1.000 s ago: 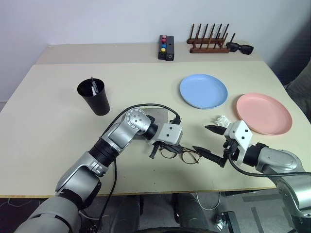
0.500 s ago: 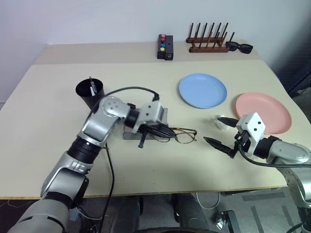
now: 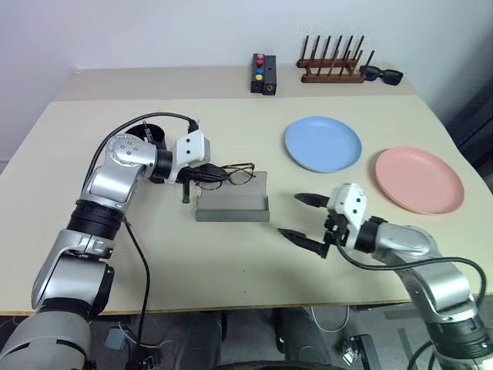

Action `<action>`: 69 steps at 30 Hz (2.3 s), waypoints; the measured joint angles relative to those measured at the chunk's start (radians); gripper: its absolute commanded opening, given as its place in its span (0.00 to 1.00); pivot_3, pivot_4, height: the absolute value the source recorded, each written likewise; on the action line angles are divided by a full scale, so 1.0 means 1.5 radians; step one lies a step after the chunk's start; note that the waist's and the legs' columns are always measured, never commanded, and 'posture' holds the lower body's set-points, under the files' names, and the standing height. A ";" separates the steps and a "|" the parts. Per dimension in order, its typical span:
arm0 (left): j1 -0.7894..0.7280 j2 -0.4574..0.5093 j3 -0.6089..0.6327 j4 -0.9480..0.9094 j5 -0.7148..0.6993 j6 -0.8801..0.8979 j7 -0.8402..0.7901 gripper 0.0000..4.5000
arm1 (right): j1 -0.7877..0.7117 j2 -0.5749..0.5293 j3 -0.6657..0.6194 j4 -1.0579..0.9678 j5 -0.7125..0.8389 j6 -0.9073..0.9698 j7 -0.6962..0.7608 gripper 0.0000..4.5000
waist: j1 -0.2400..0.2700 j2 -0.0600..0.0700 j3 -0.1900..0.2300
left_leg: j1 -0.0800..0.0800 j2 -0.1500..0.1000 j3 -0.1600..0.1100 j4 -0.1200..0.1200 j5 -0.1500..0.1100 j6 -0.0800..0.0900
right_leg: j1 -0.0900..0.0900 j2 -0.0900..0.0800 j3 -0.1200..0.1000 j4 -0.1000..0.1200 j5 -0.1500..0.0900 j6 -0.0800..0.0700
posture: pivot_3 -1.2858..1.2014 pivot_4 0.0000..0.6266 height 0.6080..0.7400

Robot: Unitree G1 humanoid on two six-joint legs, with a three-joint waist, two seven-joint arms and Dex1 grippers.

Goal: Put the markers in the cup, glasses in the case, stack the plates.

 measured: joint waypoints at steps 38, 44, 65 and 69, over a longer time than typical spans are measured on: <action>-0.048 -0.071 0.053 0.178 0.082 -0.088 0.233 0.05 | -0.068 0.056 0.056 0.034 -0.027 -0.013 -0.024 1.00 | -0.003 0.000 0.000 | 0.001 0.000 0.000 0.000 0.000 0.000 | 0.000 0.000 0.000 0.001 0.001 0.003 | 0.52 0.24 0.99; -0.047 -0.075 0.011 0.221 0.143 -0.121 0.260 0.05 | -0.072 0.070 0.066 0.035 -0.032 -0.020 -0.023 1.00 | -0.003 0.000 0.000 | 0.001 0.000 0.000 0.000 0.000 0.000 | 0.000 0.000 0.000 0.001 0.001 0.003 | 0.52 0.24 0.99; 0.119 0.024 0.018 -0.048 0.034 -0.035 0.034 0.05 | -0.075 0.070 0.066 0.044 -0.032 -0.021 -0.019 1.00 | -0.004 0.000 0.000 | 0.001 0.000 0.000 -0.001 0.000 0.000 | -0.001 0.000 0.000 0.001 0.001 0.002 | 0.52 0.24 0.99; 0.149 0.032 0.018 -0.098 0.034 -0.024 0.039 0.05 | -0.076 0.070 0.066 0.047 -0.032 -0.021 -0.016 1.00 | -0.004 0.000 0.000 | 0.001 0.000 0.000 -0.001 0.000 0.000 | -0.001 0.000 0.000 0.001 0.000 0.000 | 0.52 0.24 0.99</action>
